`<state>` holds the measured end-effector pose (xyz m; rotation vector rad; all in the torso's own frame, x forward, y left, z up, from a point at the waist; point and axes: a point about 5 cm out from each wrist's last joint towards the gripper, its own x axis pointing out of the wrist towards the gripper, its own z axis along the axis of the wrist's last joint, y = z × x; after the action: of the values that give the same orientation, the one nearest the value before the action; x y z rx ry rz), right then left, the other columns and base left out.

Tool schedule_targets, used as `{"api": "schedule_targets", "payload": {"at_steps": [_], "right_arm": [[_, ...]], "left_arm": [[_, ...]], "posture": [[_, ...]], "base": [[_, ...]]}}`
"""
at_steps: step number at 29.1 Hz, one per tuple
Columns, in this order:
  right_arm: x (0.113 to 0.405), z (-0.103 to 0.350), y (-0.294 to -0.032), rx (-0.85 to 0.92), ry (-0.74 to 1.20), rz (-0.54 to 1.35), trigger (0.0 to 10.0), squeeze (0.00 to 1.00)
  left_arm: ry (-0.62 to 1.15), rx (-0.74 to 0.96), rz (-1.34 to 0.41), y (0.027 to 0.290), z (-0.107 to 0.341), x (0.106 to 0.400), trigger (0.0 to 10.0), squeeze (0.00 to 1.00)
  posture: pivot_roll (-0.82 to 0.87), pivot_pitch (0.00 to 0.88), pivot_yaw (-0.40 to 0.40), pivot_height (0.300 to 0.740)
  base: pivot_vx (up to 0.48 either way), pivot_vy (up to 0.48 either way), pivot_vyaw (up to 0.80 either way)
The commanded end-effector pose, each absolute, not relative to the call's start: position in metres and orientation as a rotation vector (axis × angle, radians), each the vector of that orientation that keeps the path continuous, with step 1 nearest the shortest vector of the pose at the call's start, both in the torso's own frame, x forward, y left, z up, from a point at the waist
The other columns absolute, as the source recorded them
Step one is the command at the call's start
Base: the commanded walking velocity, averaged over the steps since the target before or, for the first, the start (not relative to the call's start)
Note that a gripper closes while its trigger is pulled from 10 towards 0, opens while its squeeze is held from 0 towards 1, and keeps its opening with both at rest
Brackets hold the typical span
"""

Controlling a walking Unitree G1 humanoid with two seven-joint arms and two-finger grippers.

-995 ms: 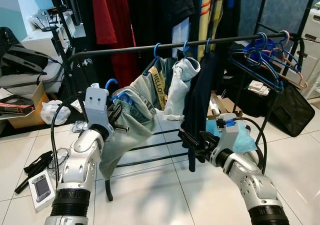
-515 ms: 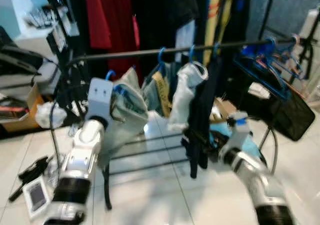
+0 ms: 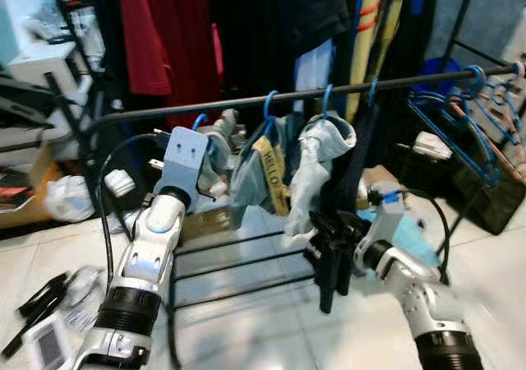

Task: Hang hanger

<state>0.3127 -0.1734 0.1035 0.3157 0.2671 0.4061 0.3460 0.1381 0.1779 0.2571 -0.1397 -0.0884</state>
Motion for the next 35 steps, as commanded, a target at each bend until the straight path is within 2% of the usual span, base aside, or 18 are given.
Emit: {"api": "schedule_targets", "payload": {"at_steps": [1,4,7,24,32,35], "right_arm": [[0.312,0.101,-0.173,0.316,0.279,0.411,10.0,0.0],[0.312,0.101,-0.173,0.321,0.275,0.408,10.0,0.0],[0.312,0.101,-0.173,0.326,0.272,0.402,10.0,0.0],[0.312,0.099,-0.173,0.329,0.284,0.403,10.0,0.0],[0.311,0.097,-0.171,0.334,0.295,0.398,10.0,0.0],[0.311,0.097,-0.171,0.336,0.294,0.397,10.0,0.0]], "left_arm": [[-0.131,0.267,-0.091,0.136,0.176,0.347,10.0,0.0],[-0.131,0.264,-0.094,0.135,0.175,0.347,10.0,0.0],[-0.123,0.262,-0.078,0.135,0.175,0.349,10.0,0.0],[-0.136,0.211,0.031,0.147,0.18,0.35,10.0,0.0],[0.075,0.104,0.139,0.157,0.148,0.353,10.0,0.0],[0.087,0.088,0.156,0.157,0.146,0.358,10.0,0.0]], "posture": [[-0.12,0.0,0.068,0.74],[-0.12,0.0,0.068,0.74],[-0.12,0.0,0.068,0.74],[-0.12,0.0,0.071,0.74],[-0.12,0.0,0.074,0.74],[-0.13,0.0,0.077,0.74]], "base": [[0.334,0.0,-0.79],[0.334,0.0,-0.79],[0.276,0.0,0.0],[0.0,0.0,0.0],[0.0,0.0,0.0],[0.0,0.0,0.0]]}}
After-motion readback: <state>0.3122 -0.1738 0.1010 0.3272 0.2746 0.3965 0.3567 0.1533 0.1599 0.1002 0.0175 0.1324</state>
